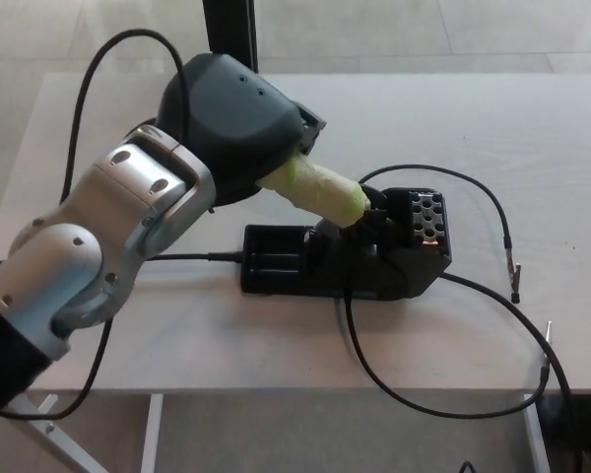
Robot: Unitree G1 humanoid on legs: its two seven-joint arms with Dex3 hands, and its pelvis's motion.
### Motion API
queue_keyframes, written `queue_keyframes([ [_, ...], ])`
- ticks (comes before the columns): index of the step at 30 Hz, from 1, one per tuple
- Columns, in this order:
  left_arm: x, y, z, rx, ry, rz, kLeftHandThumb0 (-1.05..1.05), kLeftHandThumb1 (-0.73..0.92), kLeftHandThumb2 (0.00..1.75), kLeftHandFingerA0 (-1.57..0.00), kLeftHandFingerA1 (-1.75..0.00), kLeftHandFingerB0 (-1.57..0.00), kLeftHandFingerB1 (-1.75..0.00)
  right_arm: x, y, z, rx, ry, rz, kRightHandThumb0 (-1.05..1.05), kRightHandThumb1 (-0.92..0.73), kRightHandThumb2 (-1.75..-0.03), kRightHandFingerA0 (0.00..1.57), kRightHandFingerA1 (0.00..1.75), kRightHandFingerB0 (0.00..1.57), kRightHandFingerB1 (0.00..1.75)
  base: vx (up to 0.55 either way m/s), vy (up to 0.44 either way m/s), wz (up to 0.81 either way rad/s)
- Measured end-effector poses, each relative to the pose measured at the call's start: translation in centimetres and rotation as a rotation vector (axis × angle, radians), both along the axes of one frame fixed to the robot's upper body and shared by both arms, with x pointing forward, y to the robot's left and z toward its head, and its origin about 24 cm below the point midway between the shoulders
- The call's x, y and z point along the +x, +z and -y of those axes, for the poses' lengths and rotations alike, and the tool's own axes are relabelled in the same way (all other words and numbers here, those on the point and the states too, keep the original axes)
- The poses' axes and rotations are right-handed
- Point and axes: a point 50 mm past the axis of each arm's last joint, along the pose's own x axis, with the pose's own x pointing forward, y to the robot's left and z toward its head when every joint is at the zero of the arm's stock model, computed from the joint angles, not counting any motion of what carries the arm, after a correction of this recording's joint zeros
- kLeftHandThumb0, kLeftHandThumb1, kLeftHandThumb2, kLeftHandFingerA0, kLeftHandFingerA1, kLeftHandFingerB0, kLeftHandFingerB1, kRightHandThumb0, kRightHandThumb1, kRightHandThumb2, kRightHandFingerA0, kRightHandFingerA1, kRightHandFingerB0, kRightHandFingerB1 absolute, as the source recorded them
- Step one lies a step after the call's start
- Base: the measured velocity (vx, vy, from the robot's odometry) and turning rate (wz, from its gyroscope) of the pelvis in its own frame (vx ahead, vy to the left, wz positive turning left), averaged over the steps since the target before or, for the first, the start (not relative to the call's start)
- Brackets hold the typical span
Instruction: Use the left hand of the robot to grab the soldering gun kept on the middle of the table and pull it out of its base and keep it on the left side of the base
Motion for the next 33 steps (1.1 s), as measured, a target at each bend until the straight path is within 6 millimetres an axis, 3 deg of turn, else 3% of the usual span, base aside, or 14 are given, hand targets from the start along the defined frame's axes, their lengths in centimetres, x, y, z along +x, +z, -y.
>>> queue_keyframes([
  [1,0.0,-0.1,-0.1,-0.009,0.0,0.003,-0.21,0.51,1.07,-1.02,-1.73,-0.86,-1.28,0.0,0.0,0.0,0.0,0.0,0.0,-1.05,-0.6,-1.04,0.68,0.67,0.44,0.42,0.0,0.0,0.0],
  [6,0.1,-0.4,-0.7,-0.059,-0.01,0.029,-0.24,0.59,0.98,-1.03,-1.7,-0.84,-0.96,0.0,0.1,0.0,-0.002,0.0,0.001,-1.05,-0.63,-1.01,0.67,0.69,0.38,0.4,0.0,0.0,0.0],
  [7,0.1,-0.5,-0.9,-0.069,-0.012,0.032,-0.29,0.54,1.12,-1.27,-1.36,-0.87,-0.97,0.0,0.1,0.0,-0.002,0.0,0.001,-1.05,-0.64,-1.02,0.67,0.7,0.38,0.4,0.0,0.0,0.0],
  [8,0.1,-0.5,-1.0,-0.08,-0.015,0.037,-0.25,0.5,1.19,-1.29,-1.38,-0.93,-1.06,0.1,0.1,0.1,-0.003,0.001,0.002,-1.05,-0.63,-1.02,0.67,0.71,0.39,0.4,0.0,0.0,0.0],
  [10,0.0,-0.6,-1.4,-0.1,-0.021,0.047,-0.23,0.45,1.17,-1.28,-1.4,-0.95,-1.15,0.1,0.2,0.1,-0.006,0.001,0.003,-1.05,-0.64,-1.02,0.69,0.71,0.41,0.41,0.0,0.0,0.0],
  [11,-0.1,-0.6,-1.7,-0.108,-0.024,0.054,-0.19,0.38,1.27,-0.99,-1.37,-0.9,-1.36,0.1,0.3,0.1,-0.007,0.001,0.005,-1.05,-0.65,-1.01,0.69,0.7,0.41,0.41,0.0,0.0,0.0],
  [12,-0.1,-0.5,-2.0,-0.116,-0.024,0.062,-0.17,0.36,1.27,-1.03,-1.23,-0.9,-1.28,0.1,0.4,0.2,-0.01,0.001,0.005,-1.05,-0.64,-1.03,0.69,0.72,0.41,0.42,0.0,0.0,0.0],
  [14,-0.1,-0.4,-2.8,-0.12,-0.025,0.077,-0.2,0.47,1.06,-1.02,-1.59,-0.9,-1.16,0.1,0.5,0.3,-0.013,0.0,0.004,-1.05,-0.67,-1.03,0.7,0.69,0.42,0.42,0.0,0.0,0.0],
  [20,-0.2,0.8,-5.6,-0.042,-0.022,0.132,-0.3,0.61,0.78,-1.03,-1.68,-0.95,-1.07,0.2,0.5,0.2,-0.014,0.002,0.005,-1.05,-0.66,-1.06,0.68,0.68,0.42,0.43,0.0,0.0,0.0],
  [26,-0.5,2.4,-8.9,0.053,0.006,0.184,-0.23,0.52,0.9,-1.06,-1.62,-0.91,-0.8,0.4,0.6,0.2,-0.014,0.004,0.008,-1.05,-0.66,-1.02,0.7,0.7,0.44,0.42,0.0,0.0,0.0],
  [30,-0.9,2.9,-10.8,0.11,0.019,0.192,-0.23,0.55,0.91,-1.05,-1.68,-0.93,-0.87,0.4,0.6,0.2,-0.014,0.005,0.008,-1.05,-0.65,-1.04,0.7,0.7,0.44,0.43,0.0,0.0,0.0],
  [31,-1.0,3.0,-11.3,0.121,0.022,0.192,-0.25,0.57,0.91,-1.04,-1.65,-0.92,-0.88,0.4,0.6,0.2,-0.014,0.005,0.008,-1.05,-0.64,-1.04,0.69,0.7,0.43,0.43,0.0,0.0,0.0],
  [32,-1.2,3.1,-11.8,0.129,0.026,0.192,-0.26,0.53,1.08,-1.23,-1.31,-0.87,-0.92,0.4,0.6,0.2,-0.014,0.005,0.009,-1.05,-0.64,-1.04,0.7,0.69,0.43,0.42,0.0,0.0,0.0],
  [33,-1.4,3.2,-12.3,0.137,0.03,0.189,-0.22,0.57,0.97,-1.01,-1.6,-0.9,-0.96,0.4,0.6,0.2,-0.015,0.006,0.009,-1.05,-0.65,-1.04,0.69,0.7,0.44,0.43,0.0,0.0,0.0],
])
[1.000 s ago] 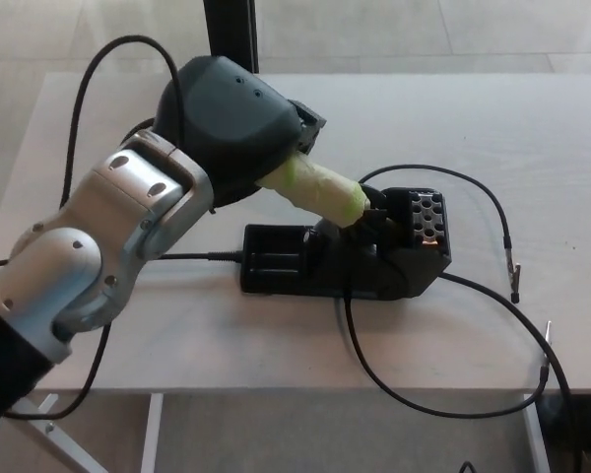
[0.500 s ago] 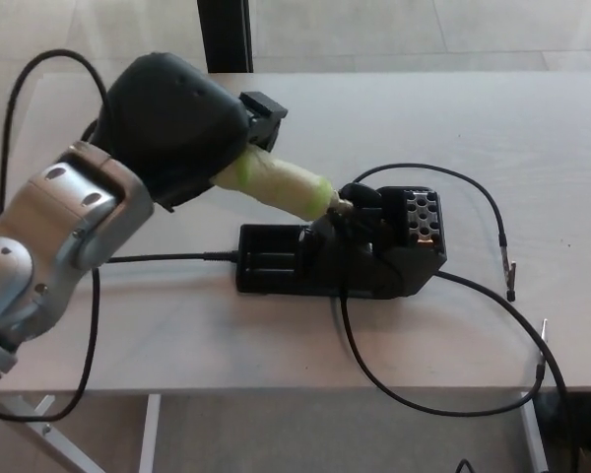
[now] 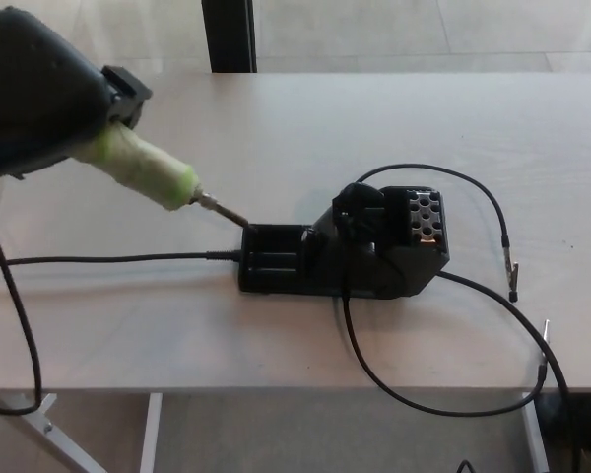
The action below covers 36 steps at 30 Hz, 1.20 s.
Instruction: Use the left hand of the robot to grab the soldering gun kept on the middle of the table and pull it out of its base and keep it on the left side of the base
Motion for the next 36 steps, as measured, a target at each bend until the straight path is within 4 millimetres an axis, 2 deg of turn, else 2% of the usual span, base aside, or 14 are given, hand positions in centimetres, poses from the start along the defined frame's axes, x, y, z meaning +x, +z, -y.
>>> queue_keyframes([
  [4,-1.1,-1.0,-1.3,-0.008,0.007,-0.034,-0.18,0.54,0.98,-0.93,-1.64,-0.86,-1.2,0.0,0.4,0.2,-0.015,0.004,-0.007,-1.05,-0.64,-1.04,0.68,0.67,0.45,0.43,0.0,0.0,0.0],
  [7,-2.0,-2.8,-1.1,-0.055,-0.003,-0.089,-0.31,0.73,0.78,-0.92,-1.34,-0.83,-0.73,0.2,0.5,0.3,-0.019,0.007,-0.004,-1.05,-0.64,-1.04,0.7,0.71,0.45,0.44,0.0,0.0,0.0],
  [8,-2.2,-3.5,-0.9,-0.076,-0.007,-0.103,-0.31,0.73,0.78,-0.92,-1.34,-0.83,-0.73,0.2,0.5,0.3,-0.02,0.008,-0.004,-1.05,-0.64,-1.04,0.7,0.71,0.45,0.44,0.0,0.0,0.0],
  [10,-2.8,-5.0,-0.4,-0.121,-0.014,-0.139,-0.23,0.6,0.99,-0.92,-1.64,-0.83,-1.24,0.2,0.5,0.2,-0.021,0.011,-0.004,-1.05,-0.62,-1.05,0.68,0.68,0.44,0.44,0.0,0.0,0.0],
  [13,-3.4,-7.0,0.2,-0.199,-0.015,-0.184,-0.23,0.61,0.99,-0.88,-1.69,-0.78,-1.37,0.2,0.5,0.2,-0.022,0.013,-0.005,-1.05,-0.62,-1.06,0.69,0.66,0.43,0.42,0.0,0.0,0.0],
  [16,-3.7,-9.3,0.9,-0.263,-0.005,-0.224,-0.22,0.6,1.02,-0.89,-1.59,-0.82,-1.19,0.2,0.5,0.2,-0.021,0.014,-0.008,-1.05,-0.61,-1.06,0.7,0.7,0.45,0.43,0.0,0.0,0.0],
  [20,-3.8,-11.4,1.5,-0.283,0.016,-0.257,-0.21,0.63,0.98,-0.86,-1.68,-0.8,-1.28,0.3,0.5,0.2,-0.022,0.015,-0.005,-1.05,-0.61,-1.06,0.69,0.69,0.44,0.43,0.0,0.0,0.0],
  [22,-3.8,-12.5,1.5,-0.286,0.039,-0.273,-0.14,0.59,0.99,-1.02,-1.72,-0.82,-1.23,0.3,0.5,0.2,-0.021,0.014,-0.006,-1.05,-0.61,-1.06,0.69,0.69,0.45,0.44,0.0,0.0,0.0],
  [23,-3.9,-12.9,1.6,-0.284,0.047,-0.281,-0.23,0.65,0.87,-0.9,-1.7,-0.82,-1.19,0.3,0.5,0.2,-0.021,0.014,-0.006,-1.05,-0.61,-1.06,0.68,0.66,0.44,0.43,0.0,0.0,0.0],
  [24,-4.0,-13.3,1.6,-0.272,0.051,-0.286,-0.32,0.58,1.04,-1.17,-1.33,-0.9,-1.09,0.3,0.5,0.2,-0.021,0.016,-0.007,-1.05,-0.61,-1.07,0.69,0.66,0.44,0.44,0.0,0.0,0.0],
  [25,-4.0,-13.7,1.5,-0.261,0.055,-0.29,-0.32,0.58,1.04,-1.17,-1.33,-0.9,-1.09,0.3,0.5,0.2,-0.021,0.016,-0.008,-1.05,-0.61,-1.07,0.69,0.66,0.44,0.44,0.0,0.0,0.0],
  [26,-4.1,-14.1,1.3,-0.244,0.064,-0.295,-0.21,0.66,0.87,-0.89,-1.75,-0.74,-1.39,0.3,0.4,0.2,-0.021,0.018,-0.01,-1.05,-0.6,-1.05,0.7,0.66,0.43,0.43,0.0,0.0,0.0],
  [29,-4.3,-14.7,0.3,-0.189,0.086,-0.298,-0.21,0.7,0.83,-0.88,-1.66,-0.83,-1.15,0.3,0.4,0.1,-0.02,0.019,-0.012,-1.05,-0.61,-1.05,0.69,0.65,0.44,0.44,0.0,0.0,0.0],
  [36,-3.7,-14.9,-2.6,-0.153,0.177,-0.281,-0.2,0.72,0.93,-0.96,-1.75,-0.8,-1.34,0.3,0.4,0.1,-0.018,0.02,-0.011,-1.05,-0.61,-1.05,0.72,0.66,0.47,0.45,0.0,0.0,0.0],
])
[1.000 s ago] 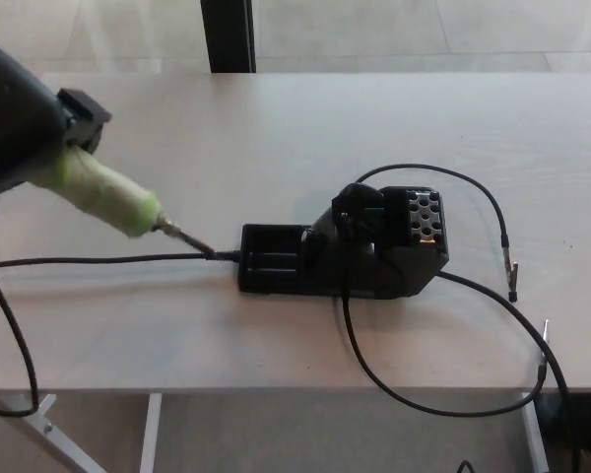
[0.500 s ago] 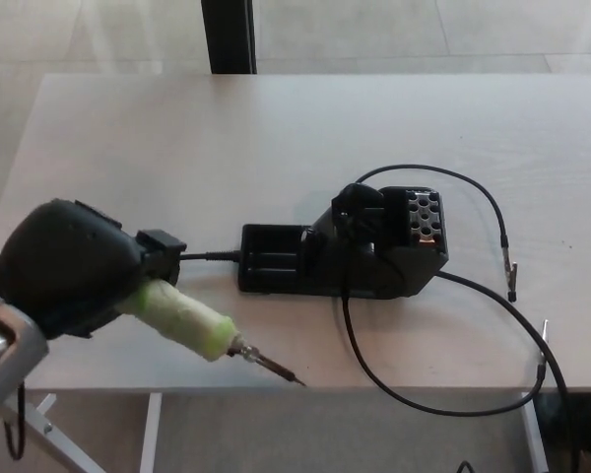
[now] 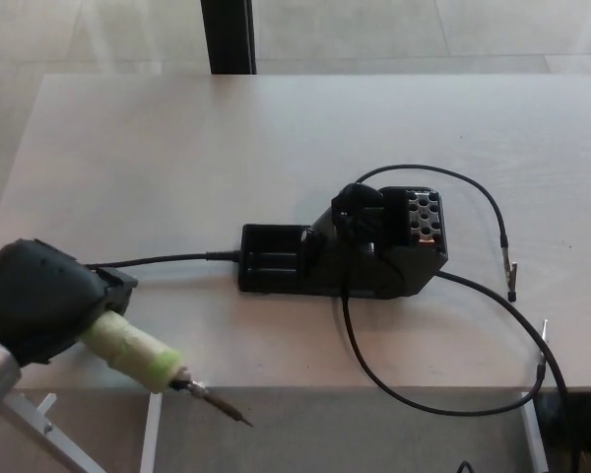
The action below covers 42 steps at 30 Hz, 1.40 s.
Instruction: Use the left hand of the robot to grab the soldering gun kept on the middle of the table and pull it out of its base and keep it on the left side of the base
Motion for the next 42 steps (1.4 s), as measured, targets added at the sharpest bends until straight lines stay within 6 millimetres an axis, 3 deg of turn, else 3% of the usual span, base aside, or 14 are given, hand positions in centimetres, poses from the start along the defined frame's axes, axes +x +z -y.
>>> queue_keyframes([
  [4,0.7,0.3,-1.6,-0.013,0.092,0.003,-0.19,0.7,0.96,-0.95,-1.75,-0.78,-1.37,-0.1,0.0,0.0,0.0,0.0,-0.002,-1.05,-0.6,-1.08,0.71,0.64,0.47,0.45,0.0,0.0,0.0],
  [5,0.8,0.3,-1.8,-0.018,0.107,-0.001,-0.12,0.63,0.99,-1.13,-1.74,-0.74,-1.37,-0.1,0.0,0.0,0.0,-0.001,-0.002,-1.05,-0.6,-1.06,0.73,0.67,0.46,0.44,0.0,0.0,0.0],
  [6,0.9,0.2,-2.0,-0.029,0.125,-0.005,-0.22,0.71,0.92,-0.92,-1.75,-0.74,-1.45,-0.1,0.0,0.0,0.0,-0.001,-0.002,-1.05,-0.59,-1.06,0.73,0.68,0.46,0.44,0.0,0.0,0.0],
  [13,1.4,-0.7,-2.3,-0.138,0.267,-0.028,-0.25,0.75,0.86,-0.86,-1.56,-0.78,-1.01,-0.1,0.0,0.0,0.003,0.0,-0.001,-1.05,-0.59,-1.05,0.73,0.68,0.49,0.45,0.0,0.0,0.0],
  [20,1.6,-1.7,-2.1,-0.26,0.388,-0.048,-0.22,0.72,0.93,-0.9,-1.75,-0.71,-1.36,-0.2,-0.1,0.0,0.005,-0.002,-0.003,-1.05,-0.58,-1.03,0.72,0.67,0.51,0.45,0.0,0.0,0.0],
  [21,1.5,-1.7,-2.0,-0.267,0.39,-0.05,-0.29,0.74,0.79,-0.82,-1.56,-0.54,-0.86,-0.2,-0.1,0.0,0.005,-0.003,-0.004,-1.05,-0.57,-1.03,0.73,0.68,0.51,0.45,0.0,0.0,0.0],
  [23,1.5,-1.7,-1.7,-0.27,0.384,-0.053,-0.37,0.7,0.74,-0.7,-1.43,-0.25,-0.58,-0.3,-0.1,0.0,0.005,-0.003,-0.005,-1.05,-0.57,-1.04,0.72,0.67,0.49,0.45,0.0,0.0,0.0],
  [24,1.6,-1.6,-1.4,-0.27,0.373,-0.056,-0.45,0.73,0.62,-0.24,-0.99,-0.08,-0.36,-0.3,-0.1,0.0,0.005,-0.003,-0.005,-1.05,-0.55,-1.05,0.72,0.67,0.5,0.45,0.0,0.0,0.0],
  [26,1.7,-1.4,-0.8,-0.271,0.354,-0.061,-0.55,0.64,0.59,0.0,0.0,0.0,0.0,-0.3,-0.1,0.0,0.005,-0.003,-0.006,-1.05,-0.52,-1.1,0.72,0.66,0.45,0.44,0.0,0.0,0.0],
  [31,1.7,-1.3,0.1,-0.253,0.329,-0.106,-0.6,0.56,0.76,0.0,0.0,0.0,0.0,-0.3,-0.1,0.0,0.005,-0.002,-0.006,-1.05,-0.54,-1.08,0.71,0.65,0.45,0.43,0.0,0.0,0.0],
  [33,1.7,-1.3,0.4,-0.244,0.317,-0.127,-0.75,0.43,0.77,0.0,-0.24,0.0,0.0,-0.2,-0.1,0.0,0.005,-0.002,-0.005,-1.05,-0.6,-1.03,0.72,0.67,0.47,0.44,0.0,0.0,0.0],
  [34,1.7,-1.4,0.6,-0.236,0.31,-0.139,-0.62,0.69,0.6,0.0,0.0,0.0,0.0,-0.2,-0.1,0.0,0.005,-0.002,-0.004,-1.05,-0.6,-1.03,0.71,0.67,0.47,0.44,0.0,0.0,0.0],
  [38,1.5,-1.4,1.3,-0.2,0.286,-0.185,-0.68,0.61,0.78,0.0,0.0,0.0,0.0,-0.2,-0.1,0.0,0.005,-0.001,-0.003,-1.05,-0.63,-1.0,0.71,0.67,0.4,0.41,0.0,0.0,0.0],
  [42,1.4,-1.3,1.6,-0.167,0.27,-0.219,-0.72,0.73,0.62,0.0,0.0,0.0,0.0,-0.2,-0.1,0.0,0.005,-0.001,-0.003,-1.05,-0.64,-0.99,0.7,0.67,0.4,0.41,0.0,0.0,0.0],
])
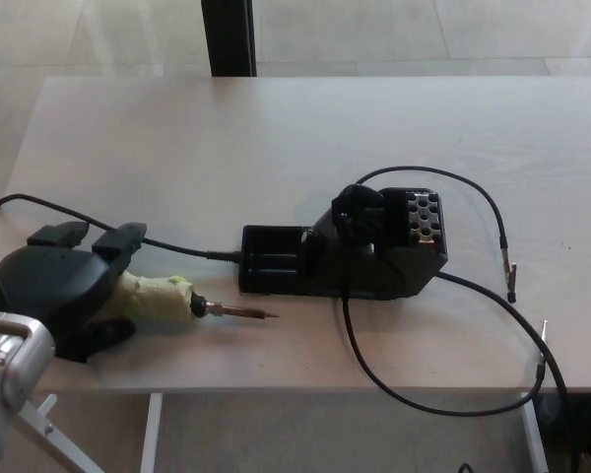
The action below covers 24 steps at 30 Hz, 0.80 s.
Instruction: Use the left hand of the robot to grab the soldering gun kept on the middle of the table and pull it out of its base and keep it on the left side of the base
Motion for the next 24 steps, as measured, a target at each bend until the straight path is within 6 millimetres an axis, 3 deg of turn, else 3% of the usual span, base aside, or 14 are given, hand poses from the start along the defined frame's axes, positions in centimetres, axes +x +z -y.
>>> queue_keyframes([
  [3,-0.1,0.2,0.1,0.02,-0.015,-0.027,-0.7,0.72,0.61,0.0,0.0,0.0,0.0,0.0,0.0,0.0,0.0,0.0,0.0,-1.05,-0.63,-0.99,0.7,0.69,0.4,0.42,0.0,0.0,0.0],
  [4,-0.1,0.3,0.2,0.026,-0.02,-0.035,-0.86,0.56,0.88,0.0,-0.22,0.0,0.0,0.0,0.0,0.0,0.0,0.0,0.001,-1.05,-0.62,-1.0,0.71,0.67,0.39,0.41,0.0,0.0,0.0],
  [7,-0.1,0.5,0.2,0.037,-0.03,-0.063,-0.8,0.56,0.9,0.0,-0.25,0.0,-0.06,0.0,0.0,0.0,0.0,0.0,0.001,-1.05,-0.62,-1.0,0.7,0.65,0.38,0.4,0.0,0.0,0.0],
  [8,-0.1,0.6,0.3,0.04,-0.032,-0.071,-0.66,0.65,0.76,0.0,0.0,-0.04,-0.23,0.0,0.0,0.0,0.0,0.0,0.001,-1.05,-0.63,-0.98,0.69,0.66,0.4,0.41,0.0,0.0,0.0],
  [9,-0.1,0.7,0.3,0.042,-0.035,-0.082,-0.72,0.76,0.63,0.0,-0.16,-0.1,-0.36,0.0,0.0,0.0,0.0,0.0,0.001,-1.05,-0.63,-0.97,0.71,0.67,0.43,0.42,0.0,0.0,0.0],
  [10,0.0,0.8,0.3,0.044,-0.037,-0.089,-0.73,0.56,0.97,0.0,-0.33,-0.1,-0.45,0.0,0.0,0.0,0.0,0.0,0.001,-1.05,-0.62,-0.98,0.72,0.68,0.42,0.41,0.0,0.0,0.0],
  [11,0.0,1.0,0.2,0.047,-0.039,-0.098,-0.66,0.74,0.62,-0.04,-0.47,-0.18,-0.37,0.0,0.0,0.0,0.0,0.0,0.001,-1.05,-0.62,-0.98,0.73,0.69,0.43,0.42,0.0,0.0,0.0],
  [16,0.2,1.9,0.4,0.053,-0.052,-0.13,-0.63,0.73,0.62,-0.35,-0.57,-0.27,-0.38,0.0,0.0,0.0,0.0,0.0,0.0,-1.05,-0.62,-0.98,0.72,0.68,0.43,0.41,0.0,0.0,0.0],
  [19,0.4,2.7,0.6,0.052,-0.066,-0.147,-0.64,0.74,0.62,-0.28,-0.57,-0.29,-0.39,0.0,0.0,0.0,0.0,0.0,0.001,-1.05,-0.62,-0.98,0.75,0.71,0.41,0.41,0.0,0.0,0.0],
  [24,0.4,4.1,0.3,0.061,-0.078,-0.173,-0.6,0.76,0.63,-0.34,-0.52,-0.32,-0.4,0.0,0.0,0.0,0.0,0.0,0.0,-1.05,-0.62,-0.98,0.74,0.7,0.41,0.4,0.0,0.0,0.0],
])
